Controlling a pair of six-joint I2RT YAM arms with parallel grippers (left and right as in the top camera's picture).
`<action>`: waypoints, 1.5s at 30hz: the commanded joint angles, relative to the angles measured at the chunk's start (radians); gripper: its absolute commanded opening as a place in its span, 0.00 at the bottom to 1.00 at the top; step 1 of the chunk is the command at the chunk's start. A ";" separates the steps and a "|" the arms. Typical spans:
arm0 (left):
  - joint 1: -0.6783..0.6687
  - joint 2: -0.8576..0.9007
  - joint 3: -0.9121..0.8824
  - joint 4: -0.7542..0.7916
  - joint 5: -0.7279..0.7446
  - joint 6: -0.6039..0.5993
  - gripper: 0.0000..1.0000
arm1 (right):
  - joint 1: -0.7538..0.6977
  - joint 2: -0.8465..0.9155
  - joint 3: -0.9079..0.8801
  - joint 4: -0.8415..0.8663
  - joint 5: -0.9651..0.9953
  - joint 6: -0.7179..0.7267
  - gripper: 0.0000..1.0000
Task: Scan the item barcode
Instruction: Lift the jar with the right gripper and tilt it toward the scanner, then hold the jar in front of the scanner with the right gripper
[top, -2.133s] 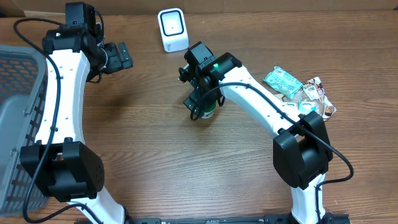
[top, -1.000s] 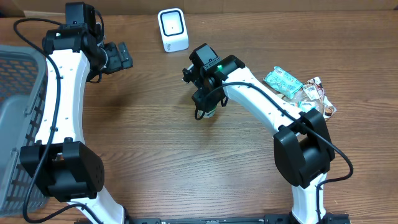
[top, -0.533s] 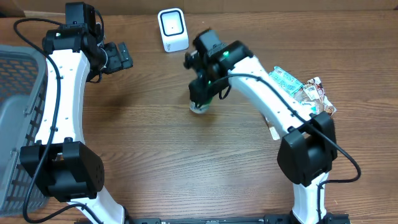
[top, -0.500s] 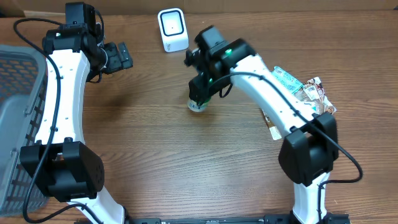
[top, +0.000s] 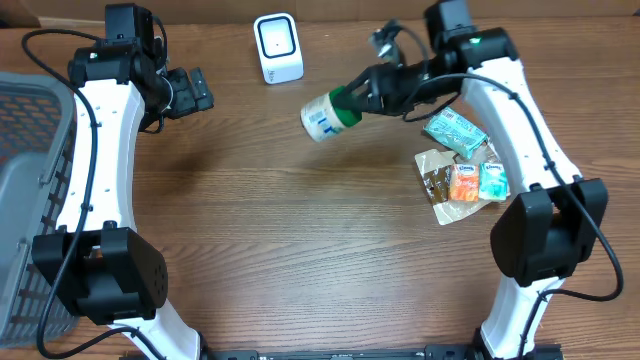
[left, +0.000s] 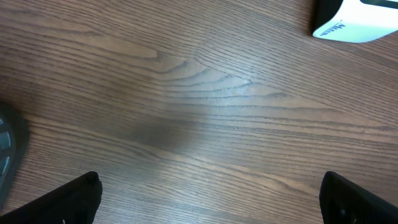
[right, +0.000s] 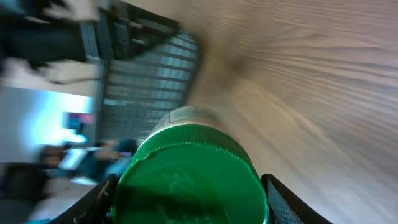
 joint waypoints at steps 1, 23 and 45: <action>-0.004 -0.003 0.021 0.001 -0.011 0.019 0.99 | -0.008 -0.055 0.035 0.007 -0.256 0.063 0.38; -0.005 -0.003 0.021 0.001 -0.011 0.019 0.99 | -0.013 -0.153 0.035 0.136 -0.331 0.207 0.37; -0.005 -0.003 0.021 0.001 -0.011 0.019 1.00 | 0.000 -0.153 0.035 0.130 -0.219 0.206 0.37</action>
